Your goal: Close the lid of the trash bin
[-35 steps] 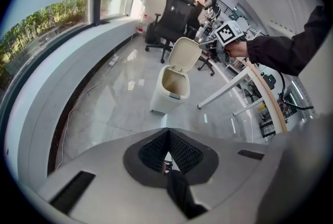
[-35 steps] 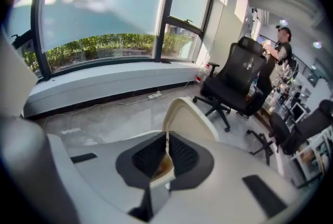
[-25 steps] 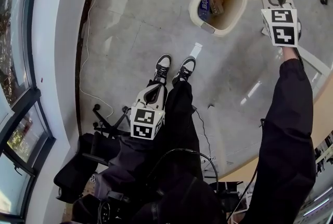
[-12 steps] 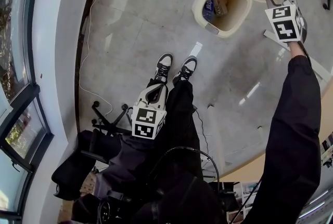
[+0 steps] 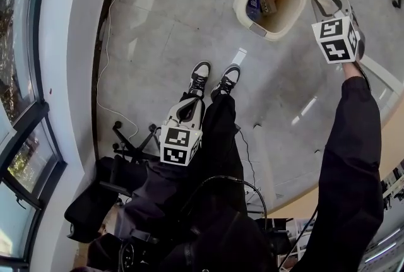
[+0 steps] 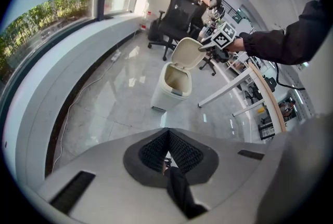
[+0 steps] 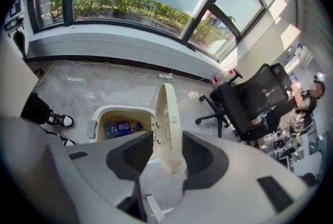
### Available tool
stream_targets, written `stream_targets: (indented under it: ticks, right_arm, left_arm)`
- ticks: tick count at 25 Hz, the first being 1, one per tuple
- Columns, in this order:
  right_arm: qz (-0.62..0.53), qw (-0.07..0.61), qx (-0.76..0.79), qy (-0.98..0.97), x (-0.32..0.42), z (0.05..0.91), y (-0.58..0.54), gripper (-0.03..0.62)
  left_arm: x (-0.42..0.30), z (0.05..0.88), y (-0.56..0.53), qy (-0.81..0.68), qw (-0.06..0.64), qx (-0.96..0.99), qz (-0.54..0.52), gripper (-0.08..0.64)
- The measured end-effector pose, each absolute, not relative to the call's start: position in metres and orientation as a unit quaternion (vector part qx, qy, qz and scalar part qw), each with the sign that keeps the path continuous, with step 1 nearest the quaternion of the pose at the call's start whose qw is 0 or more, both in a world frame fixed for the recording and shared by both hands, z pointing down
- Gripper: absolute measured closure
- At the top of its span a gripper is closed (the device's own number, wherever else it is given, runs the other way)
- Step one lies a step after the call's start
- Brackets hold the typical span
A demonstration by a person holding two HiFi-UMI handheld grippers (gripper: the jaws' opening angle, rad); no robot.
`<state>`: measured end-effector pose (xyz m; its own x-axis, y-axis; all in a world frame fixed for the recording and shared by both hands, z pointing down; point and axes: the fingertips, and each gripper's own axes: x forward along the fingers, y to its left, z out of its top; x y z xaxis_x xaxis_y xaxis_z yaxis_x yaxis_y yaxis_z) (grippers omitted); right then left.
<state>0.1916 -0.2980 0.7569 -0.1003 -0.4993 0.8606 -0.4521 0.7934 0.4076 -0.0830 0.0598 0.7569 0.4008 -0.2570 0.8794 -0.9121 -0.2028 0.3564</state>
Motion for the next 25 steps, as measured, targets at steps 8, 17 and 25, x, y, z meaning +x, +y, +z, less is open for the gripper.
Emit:
stream_targets:
  ticks: [8, 17, 25]
  right_arm:
    - [0.000, 0.584, 0.297, -0.756, 0.171, 0.769, -0.248, 0.420]
    - [0.032, 0.591, 0.258, -0.764, 0.150, 0.799, -0.199, 0.414]
    - [0.057, 0.604, 0.217, -0.765, 0.138, 0.834, -0.171, 0.408]
  left_arm:
    - [-0.083, 0.756, 0.066, -0.417, 0.467, 0.696, 0.351, 0.558]
    - [-0.087, 0.758, 0.075, -0.421, 0.468, 0.694, 0.349, 0.558]
    - [-0.092, 0.761, 0.085, -0.424, 0.473, 0.690, 0.347, 0.558]
